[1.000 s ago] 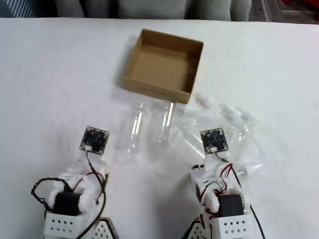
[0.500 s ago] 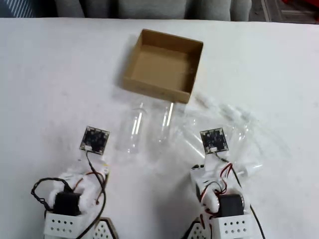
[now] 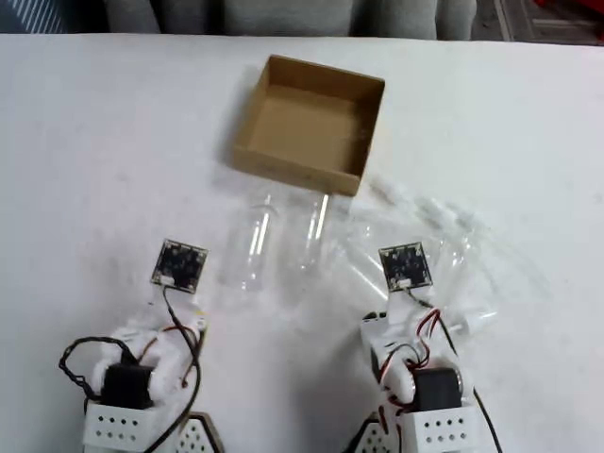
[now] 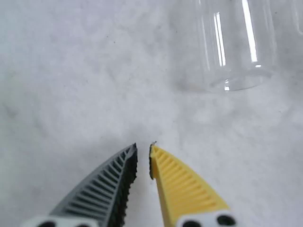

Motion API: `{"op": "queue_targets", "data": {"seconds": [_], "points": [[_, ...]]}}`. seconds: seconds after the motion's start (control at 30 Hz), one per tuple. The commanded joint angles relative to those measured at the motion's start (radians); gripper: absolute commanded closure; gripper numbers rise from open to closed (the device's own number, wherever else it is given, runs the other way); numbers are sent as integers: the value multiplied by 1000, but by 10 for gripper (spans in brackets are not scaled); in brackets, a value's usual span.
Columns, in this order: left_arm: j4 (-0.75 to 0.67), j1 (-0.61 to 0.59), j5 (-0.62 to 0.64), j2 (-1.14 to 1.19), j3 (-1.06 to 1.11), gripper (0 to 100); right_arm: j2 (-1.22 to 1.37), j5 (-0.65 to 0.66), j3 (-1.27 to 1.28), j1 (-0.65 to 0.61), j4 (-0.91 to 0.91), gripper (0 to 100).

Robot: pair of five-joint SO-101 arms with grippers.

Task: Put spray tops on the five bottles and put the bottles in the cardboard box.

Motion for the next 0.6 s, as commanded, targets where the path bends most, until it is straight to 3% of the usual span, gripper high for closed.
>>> {"op": "queue_targets", "data": {"seconds": [0.0, 0.2, 0.57], "points": [[5, -1, -9, -12, -2, 939, -10, 8, 9, 2, 8, 984], [-9, -1, -11, -12, -2, 936, -10, 8, 9, 10, 8, 984], [-183, -4, -12, -12, -25, 935, -10, 8, 9, 12, 8, 984]]}}
